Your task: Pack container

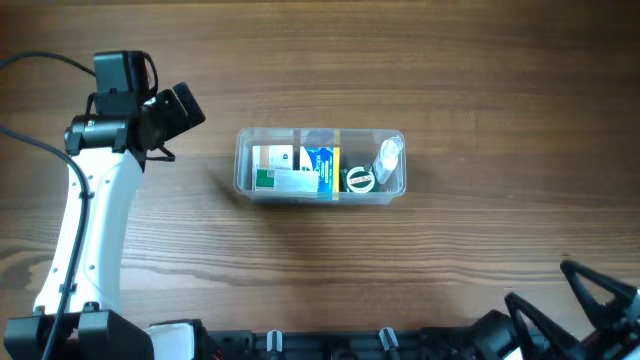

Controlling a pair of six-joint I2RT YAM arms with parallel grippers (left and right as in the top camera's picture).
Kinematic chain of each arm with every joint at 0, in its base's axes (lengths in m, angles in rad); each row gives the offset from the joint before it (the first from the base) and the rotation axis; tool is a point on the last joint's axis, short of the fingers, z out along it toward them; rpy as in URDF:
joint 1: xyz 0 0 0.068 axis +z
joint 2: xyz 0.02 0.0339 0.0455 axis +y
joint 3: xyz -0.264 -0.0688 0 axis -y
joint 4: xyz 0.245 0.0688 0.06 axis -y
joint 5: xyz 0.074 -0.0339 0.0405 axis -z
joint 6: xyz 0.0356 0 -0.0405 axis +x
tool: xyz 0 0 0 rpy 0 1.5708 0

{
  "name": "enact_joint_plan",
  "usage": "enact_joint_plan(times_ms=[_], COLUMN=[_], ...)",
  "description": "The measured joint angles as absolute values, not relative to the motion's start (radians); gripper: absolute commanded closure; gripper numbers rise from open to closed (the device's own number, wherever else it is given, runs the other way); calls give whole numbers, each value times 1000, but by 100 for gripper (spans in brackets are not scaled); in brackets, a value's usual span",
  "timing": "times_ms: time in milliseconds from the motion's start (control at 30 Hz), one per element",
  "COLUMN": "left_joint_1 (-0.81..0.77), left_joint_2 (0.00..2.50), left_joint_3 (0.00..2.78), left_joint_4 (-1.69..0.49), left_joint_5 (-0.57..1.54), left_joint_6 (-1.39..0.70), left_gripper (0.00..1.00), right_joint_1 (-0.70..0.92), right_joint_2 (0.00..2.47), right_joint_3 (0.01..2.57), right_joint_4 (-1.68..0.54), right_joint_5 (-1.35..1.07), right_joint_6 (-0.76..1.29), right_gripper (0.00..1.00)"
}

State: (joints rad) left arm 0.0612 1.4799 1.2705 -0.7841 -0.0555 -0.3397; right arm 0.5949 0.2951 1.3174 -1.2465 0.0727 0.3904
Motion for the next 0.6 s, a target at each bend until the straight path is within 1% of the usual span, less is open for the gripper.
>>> enact_joint_plan(times_ms=[133, 367, 500, 600], left_joint_1=[61, 61, 61, 61], left_joint_2=[1480, 1480, 1480, 1480], left_joint_3=[1271, 1271, 1271, 1271], left_joint_4=[-784, -784, -784, -784], left_joint_5=[-56, -56, -56, -56], left_joint_6=[-340, -340, -340, -340], left_gripper=[0, 0, 0, 0], right_joint_1=[595, 595, 595, 595], right_joint_2=[278, 268, 208, 116], right_joint_3=[1317, 1317, 1317, 1318], right_joint_4=[-1285, -1270, -1256, -1249], right_joint_5=[72, 47, 18, 2], right_joint_6=[387, 347, 334, 327], right_gripper=[0, 0, 0, 0])
